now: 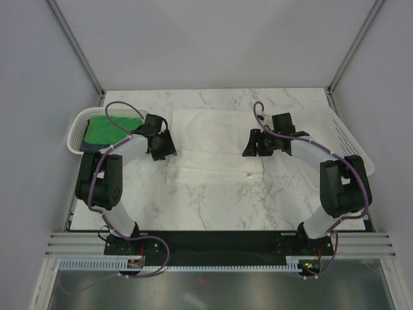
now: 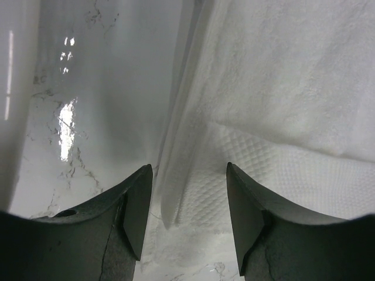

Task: Fold and stack the towels
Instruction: Fold the towel

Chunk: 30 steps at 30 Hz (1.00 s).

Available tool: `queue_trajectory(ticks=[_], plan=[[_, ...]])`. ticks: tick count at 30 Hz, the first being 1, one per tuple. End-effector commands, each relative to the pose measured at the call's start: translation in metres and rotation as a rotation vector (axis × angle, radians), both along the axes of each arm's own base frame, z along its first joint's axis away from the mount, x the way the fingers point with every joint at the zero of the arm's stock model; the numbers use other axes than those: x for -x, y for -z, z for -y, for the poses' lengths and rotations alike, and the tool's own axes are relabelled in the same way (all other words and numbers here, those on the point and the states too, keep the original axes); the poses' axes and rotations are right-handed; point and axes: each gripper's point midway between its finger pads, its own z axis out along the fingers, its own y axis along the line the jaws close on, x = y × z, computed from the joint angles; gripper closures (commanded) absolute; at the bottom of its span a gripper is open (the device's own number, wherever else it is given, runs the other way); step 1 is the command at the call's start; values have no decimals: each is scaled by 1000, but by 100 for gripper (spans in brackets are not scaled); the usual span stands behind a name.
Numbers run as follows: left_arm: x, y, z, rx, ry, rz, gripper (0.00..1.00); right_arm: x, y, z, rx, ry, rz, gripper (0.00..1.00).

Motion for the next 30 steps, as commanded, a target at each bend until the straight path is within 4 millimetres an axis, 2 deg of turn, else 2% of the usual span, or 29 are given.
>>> queue_trajectory(ticks=[1, 6, 7, 10, 20, 22, 26, 27, 28, 30], plan=[[-13, -11, -2, -17, 17, 44, 39, -9, -23, -5, -30, -35, 88, 43], [-13, -14, -2, -16, 16, 52, 39, -9, -21, -5, -26, -37, 85, 44], [-18, -50, 67, 289, 387, 201, 43, -8, -19, -4, -25, -35, 81, 44], [-17, -52, 70, 308, 404, 213, 50, -9, -18, -4, -22, -36, 82, 46], [-13, -47, 74, 329, 420, 197, 52, -11, -22, -5, -29, -35, 89, 51], [-9, -55, 75, 339, 433, 212, 54, -12, -29, -7, -39, -35, 100, 52], [9, -65, 73, 343, 433, 226, 54, -4, -42, -6, -59, -12, 99, 52], [15, -68, 75, 350, 438, 229, 54, 4, -38, -5, -58, -9, 87, 52], [19, -70, 74, 348, 438, 232, 54, 8, -44, -3, -59, 1, 103, 52], [33, -71, 73, 349, 445, 236, 54, 20, -37, 2, -52, 19, 78, 51]])
